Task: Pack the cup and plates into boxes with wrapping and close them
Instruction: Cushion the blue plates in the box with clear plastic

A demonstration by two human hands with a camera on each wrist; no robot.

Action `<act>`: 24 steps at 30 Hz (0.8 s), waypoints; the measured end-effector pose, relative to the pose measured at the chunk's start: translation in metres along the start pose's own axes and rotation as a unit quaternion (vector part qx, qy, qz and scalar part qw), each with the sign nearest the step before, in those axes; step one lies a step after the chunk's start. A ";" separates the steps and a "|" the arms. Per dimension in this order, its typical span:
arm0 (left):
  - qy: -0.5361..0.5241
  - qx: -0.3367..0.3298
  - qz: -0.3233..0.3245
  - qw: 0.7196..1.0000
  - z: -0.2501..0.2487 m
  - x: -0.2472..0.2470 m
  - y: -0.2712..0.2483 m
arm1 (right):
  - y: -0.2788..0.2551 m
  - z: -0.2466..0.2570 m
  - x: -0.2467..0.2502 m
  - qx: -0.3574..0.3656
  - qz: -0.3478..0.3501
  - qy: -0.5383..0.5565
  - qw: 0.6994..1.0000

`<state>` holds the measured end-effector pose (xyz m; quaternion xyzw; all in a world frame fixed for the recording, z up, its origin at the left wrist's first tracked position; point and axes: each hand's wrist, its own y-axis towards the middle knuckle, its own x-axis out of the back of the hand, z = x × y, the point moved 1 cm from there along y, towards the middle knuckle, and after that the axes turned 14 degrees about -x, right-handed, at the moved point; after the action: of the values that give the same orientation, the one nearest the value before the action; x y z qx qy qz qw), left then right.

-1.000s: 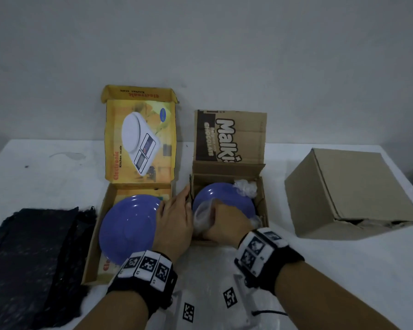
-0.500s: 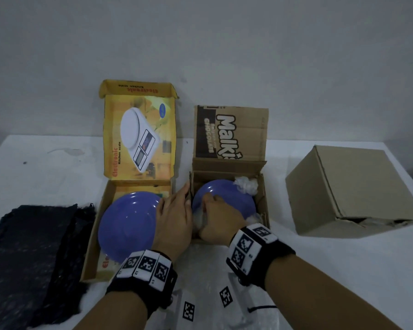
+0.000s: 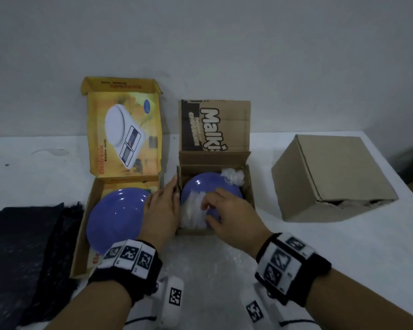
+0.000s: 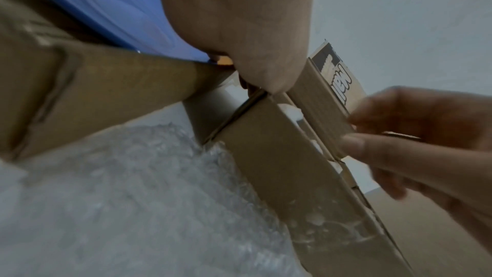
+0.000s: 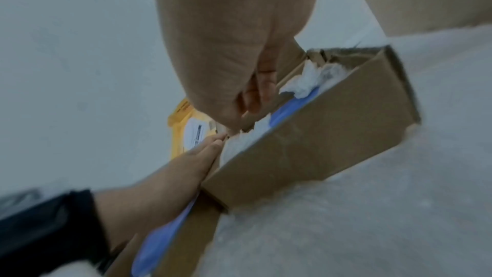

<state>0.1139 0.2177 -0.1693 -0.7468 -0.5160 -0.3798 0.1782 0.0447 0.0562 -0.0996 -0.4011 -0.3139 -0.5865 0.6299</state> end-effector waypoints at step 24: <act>-0.027 -0.011 -0.019 0.999 -0.006 0.004 -0.002 | -0.031 -0.034 0.035 -0.118 -0.189 0.275 0.935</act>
<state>0.1101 0.2172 -0.1623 -0.7487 -0.5309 -0.3682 0.1486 0.0152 0.0098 -0.0809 -0.2287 -0.1269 -0.8147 0.5175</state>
